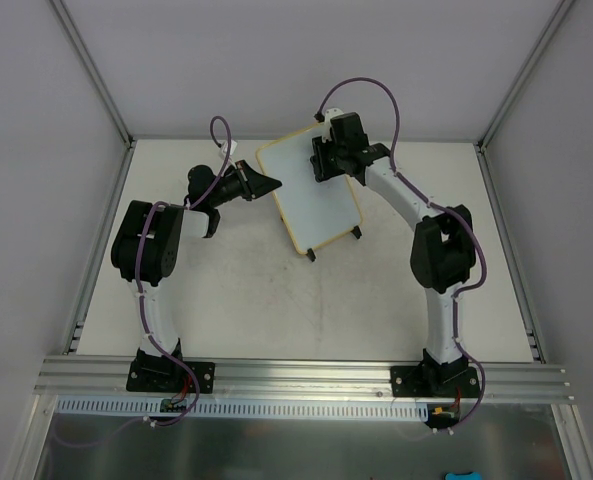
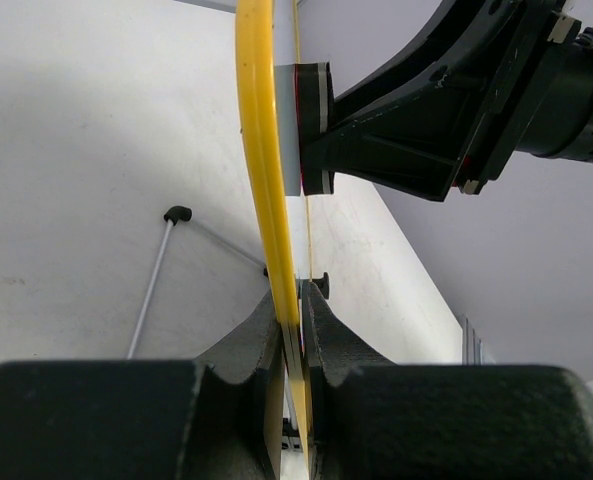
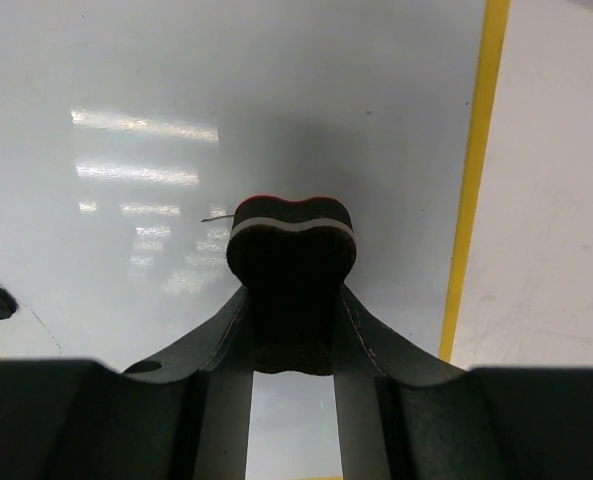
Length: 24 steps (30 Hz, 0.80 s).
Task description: Erase the whiteboard
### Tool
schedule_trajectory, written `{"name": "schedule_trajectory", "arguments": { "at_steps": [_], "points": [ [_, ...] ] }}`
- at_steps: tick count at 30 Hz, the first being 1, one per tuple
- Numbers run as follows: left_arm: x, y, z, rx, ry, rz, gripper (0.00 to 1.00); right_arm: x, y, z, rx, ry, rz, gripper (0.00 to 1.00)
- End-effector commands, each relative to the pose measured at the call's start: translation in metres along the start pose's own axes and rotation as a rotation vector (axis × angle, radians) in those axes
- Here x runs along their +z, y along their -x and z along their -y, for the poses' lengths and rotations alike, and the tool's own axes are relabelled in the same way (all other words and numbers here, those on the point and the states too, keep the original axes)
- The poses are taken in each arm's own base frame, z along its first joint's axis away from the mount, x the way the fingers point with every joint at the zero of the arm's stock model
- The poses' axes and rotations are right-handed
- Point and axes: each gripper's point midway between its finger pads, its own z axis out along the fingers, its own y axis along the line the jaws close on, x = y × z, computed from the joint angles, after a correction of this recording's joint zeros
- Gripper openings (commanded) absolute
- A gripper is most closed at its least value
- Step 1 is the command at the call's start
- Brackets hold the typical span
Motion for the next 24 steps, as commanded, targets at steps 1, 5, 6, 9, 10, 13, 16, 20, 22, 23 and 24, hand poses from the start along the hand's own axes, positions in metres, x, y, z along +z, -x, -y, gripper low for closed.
{"name": "schedule_trajectory", "arguments": {
  "at_steps": [1, 5, 6, 9, 10, 13, 16, 20, 22, 23, 24],
  "points": [
    [-0.003, 0.004, 0.048, 0.186, -0.149, -0.035, 0.00, 0.016, 0.015, 0.065, 0.012, -0.205, 0.059, 0.00],
    [-0.003, 0.005, 0.049, 0.188, -0.150, -0.034, 0.00, 0.014, 0.019, 0.077, 0.058, -0.213, 0.069, 0.00],
    [-0.003, 0.005, 0.049, 0.186, -0.150, -0.035, 0.00, 0.014, 0.020, 0.079, 0.058, -0.219, 0.070, 0.00],
    [-0.003, 0.005, 0.050, 0.188, -0.150, -0.034, 0.00, 0.012, 0.021, 0.083, 0.048, -0.237, 0.072, 0.00],
    [-0.003, 0.005, 0.050, 0.188, -0.150, -0.034, 0.00, 0.012, 0.021, 0.085, 0.049, -0.246, 0.073, 0.00],
    [-0.003, 0.006, 0.050, 0.189, -0.151, -0.033, 0.00, 0.013, 0.020, 0.082, 0.047, -0.229, 0.071, 0.00],
    [-0.003, 0.006, 0.050, 0.191, -0.152, -0.033, 0.00, 0.015, 0.020, 0.066, 0.029, -0.176, 0.068, 0.00],
    [-0.002, 0.007, 0.051, 0.190, -0.152, -0.032, 0.00, 0.016, 0.019, 0.034, -0.049, -0.149, 0.062, 0.00],
    [-0.002, 0.007, 0.051, 0.191, -0.151, -0.033, 0.00, 0.017, 0.016, 0.020, -0.066, -0.126, 0.059, 0.00],
    [-0.002, 0.008, 0.052, 0.194, -0.152, -0.032, 0.00, 0.017, 0.015, 0.012, -0.075, -0.114, 0.057, 0.00],
    [-0.002, 0.008, 0.051, 0.194, -0.150, -0.032, 0.00, 0.015, 0.014, -0.002, -0.091, -0.093, 0.058, 0.00]
  ]
}}
